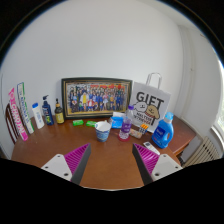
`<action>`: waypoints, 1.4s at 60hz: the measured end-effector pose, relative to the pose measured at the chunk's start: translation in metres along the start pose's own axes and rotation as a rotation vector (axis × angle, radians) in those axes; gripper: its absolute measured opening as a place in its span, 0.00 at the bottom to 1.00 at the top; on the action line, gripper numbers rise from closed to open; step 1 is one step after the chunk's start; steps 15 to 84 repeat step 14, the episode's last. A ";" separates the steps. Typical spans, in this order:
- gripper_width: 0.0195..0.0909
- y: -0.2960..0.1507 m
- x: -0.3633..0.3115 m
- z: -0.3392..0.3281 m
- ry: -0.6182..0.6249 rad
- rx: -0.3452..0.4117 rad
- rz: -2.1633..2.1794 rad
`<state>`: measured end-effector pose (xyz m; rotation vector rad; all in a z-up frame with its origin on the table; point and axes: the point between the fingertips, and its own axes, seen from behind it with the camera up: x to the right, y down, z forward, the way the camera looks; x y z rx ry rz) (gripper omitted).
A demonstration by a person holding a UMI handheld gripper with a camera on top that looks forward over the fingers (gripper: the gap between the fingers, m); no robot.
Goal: Pour water
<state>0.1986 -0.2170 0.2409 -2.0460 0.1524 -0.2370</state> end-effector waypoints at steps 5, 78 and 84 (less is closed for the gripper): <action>0.92 0.001 -0.003 -0.007 0.000 0.000 0.007; 0.92 -0.001 -0.007 -0.014 0.007 0.013 -0.015; 0.92 -0.001 -0.007 -0.014 0.007 0.013 -0.015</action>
